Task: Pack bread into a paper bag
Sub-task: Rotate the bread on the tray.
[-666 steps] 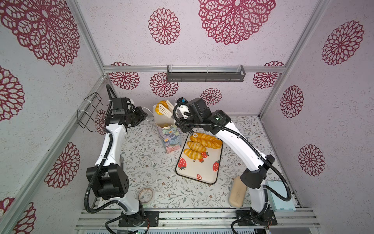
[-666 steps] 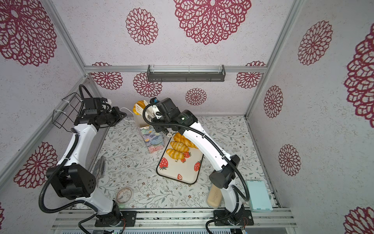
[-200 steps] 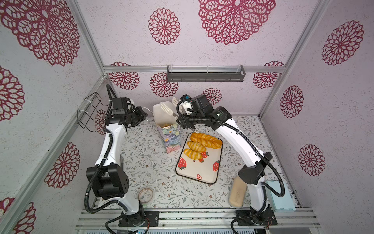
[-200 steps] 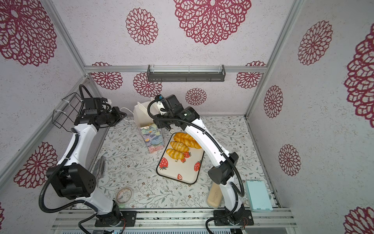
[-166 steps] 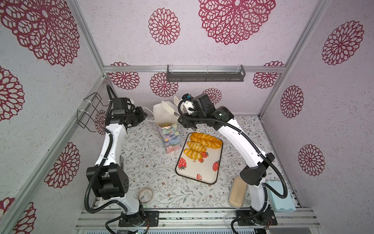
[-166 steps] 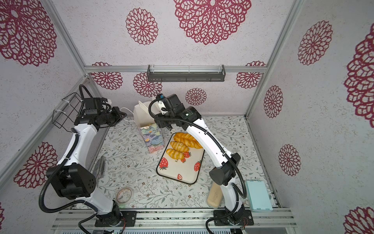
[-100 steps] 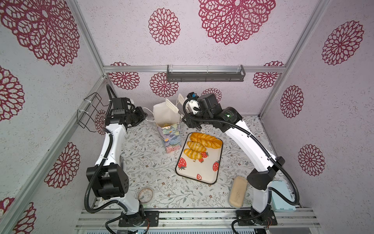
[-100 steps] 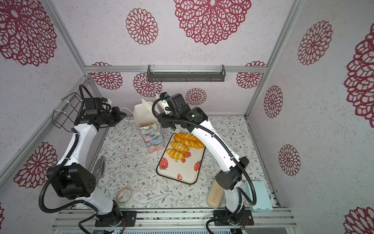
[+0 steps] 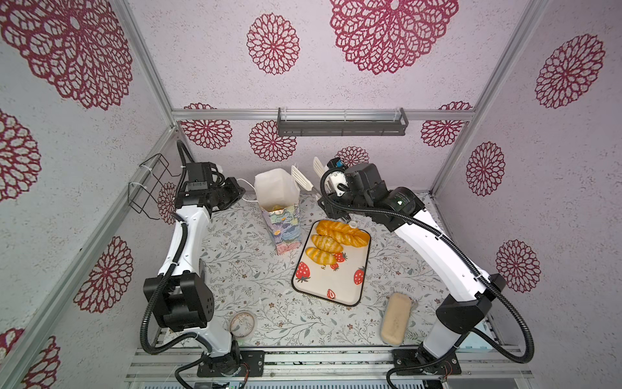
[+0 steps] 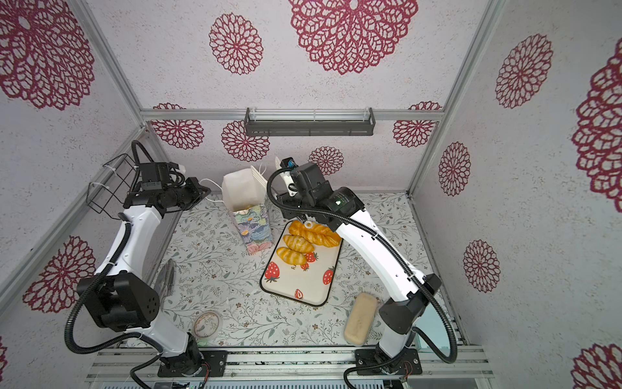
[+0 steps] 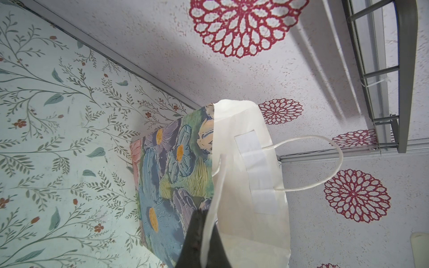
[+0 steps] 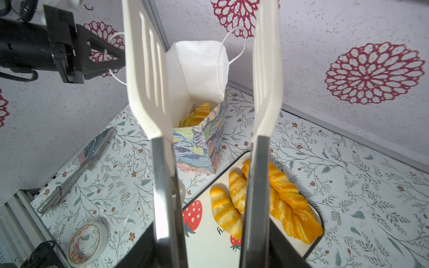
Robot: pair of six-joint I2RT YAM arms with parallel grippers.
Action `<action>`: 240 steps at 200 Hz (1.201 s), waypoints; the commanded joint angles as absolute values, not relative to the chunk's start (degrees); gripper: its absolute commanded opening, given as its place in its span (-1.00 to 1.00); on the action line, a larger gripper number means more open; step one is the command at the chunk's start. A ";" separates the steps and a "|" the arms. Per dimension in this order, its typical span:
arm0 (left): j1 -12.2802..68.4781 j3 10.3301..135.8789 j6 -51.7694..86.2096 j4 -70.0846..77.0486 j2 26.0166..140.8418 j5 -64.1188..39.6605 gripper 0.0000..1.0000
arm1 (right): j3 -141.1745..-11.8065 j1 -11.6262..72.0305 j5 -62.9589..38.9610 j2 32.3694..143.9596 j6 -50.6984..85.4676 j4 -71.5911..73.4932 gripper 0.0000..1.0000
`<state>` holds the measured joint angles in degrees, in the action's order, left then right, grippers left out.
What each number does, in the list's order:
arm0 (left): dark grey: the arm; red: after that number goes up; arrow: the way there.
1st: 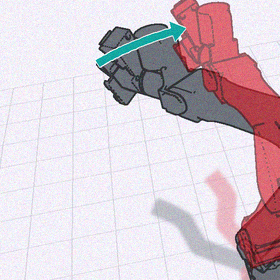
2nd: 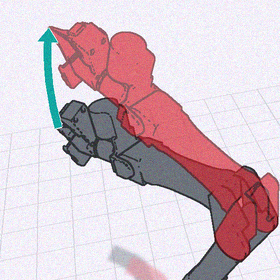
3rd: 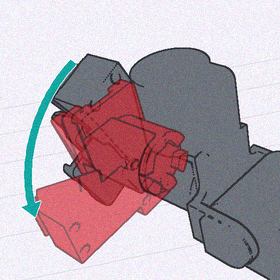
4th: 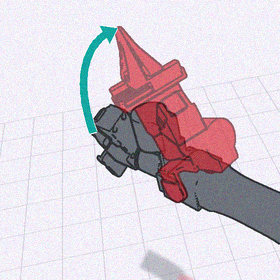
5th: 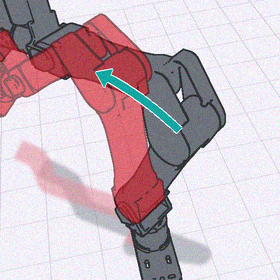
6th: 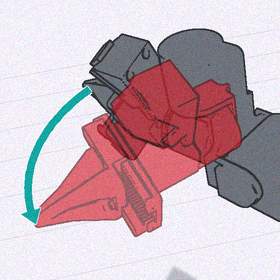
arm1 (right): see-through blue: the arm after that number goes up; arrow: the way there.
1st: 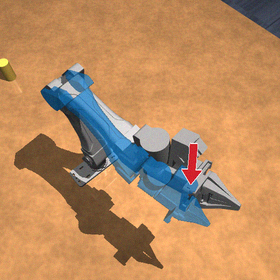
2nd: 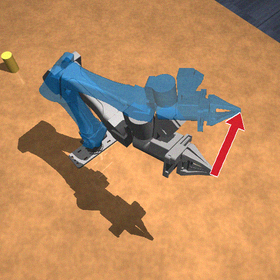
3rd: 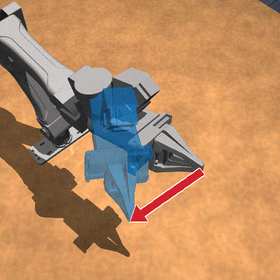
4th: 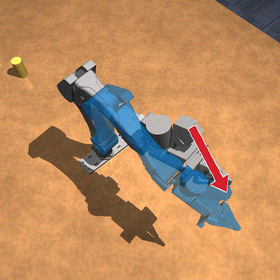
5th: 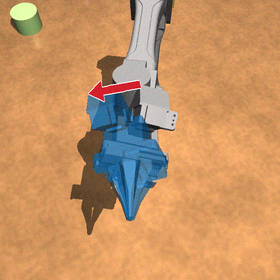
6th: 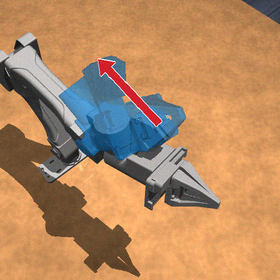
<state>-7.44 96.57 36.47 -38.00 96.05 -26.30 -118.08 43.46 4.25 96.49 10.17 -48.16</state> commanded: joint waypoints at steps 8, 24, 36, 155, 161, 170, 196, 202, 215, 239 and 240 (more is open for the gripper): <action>-7.38 95.89 36.13 -37.04 95.71 -26.25 -1.00 | -113.82 42.03 7.35 90.08 11.19 -44.18 0.14; -7.33 95.97 36.15 -37.04 95.71 -26.28 -1.00 | -110.07 41.49 7.54 87.76 11.66 -43.77 0.14; -7.34 95.89 36.14 -37.08 95.71 -26.36 -1.00 | -107.38 41.10 7.69 86.25 11.93 -43.63 0.14; -7.36 95.97 36.01 -36.91 95.54 -26.37 -1.00 | -83.66 39.20 4.74 77.26 16.76 -42.36 0.14; -7.36 95.89 35.98 -36.85 95.47 -26.37 -1.00 | -82.71 39.20 4.25 77.17 16.99 -42.18 0.14; -7.32 95.98 35.97 -36.82 95.45 -26.41 -1.00 | -81.28 39.20 3.52 77.08 17.38 -41.87 0.14; -7.32 95.89 35.96 -36.76 95.33 -26.37 -1.00 | -77.16 39.19 1.76 76.99 18.68 -40.62 0.14; -7.38 95.98 35.96 -36.81 95.32 -26.37 -1.00 | -76.20 39.20 1.12 76.91 19.22 -40.00 0.14; -7.33 95.97 35.87 -36.87 95.36 -26.28 -1.00 | -74.25 39.20 -0.04 76.90 19.92 -39.06 0.14; -7.31 95.96 35.87 -36.91 95.52 -26.19 -1.00 | -71.71 39.22 -1.54 77.35 19.90 -38.40 0.14; -7.30 95.97 35.87 -36.91 95.53 -26.24 -1.00 | -71.67 39.25 -1.61 77.35 19.79 -38.40 0.14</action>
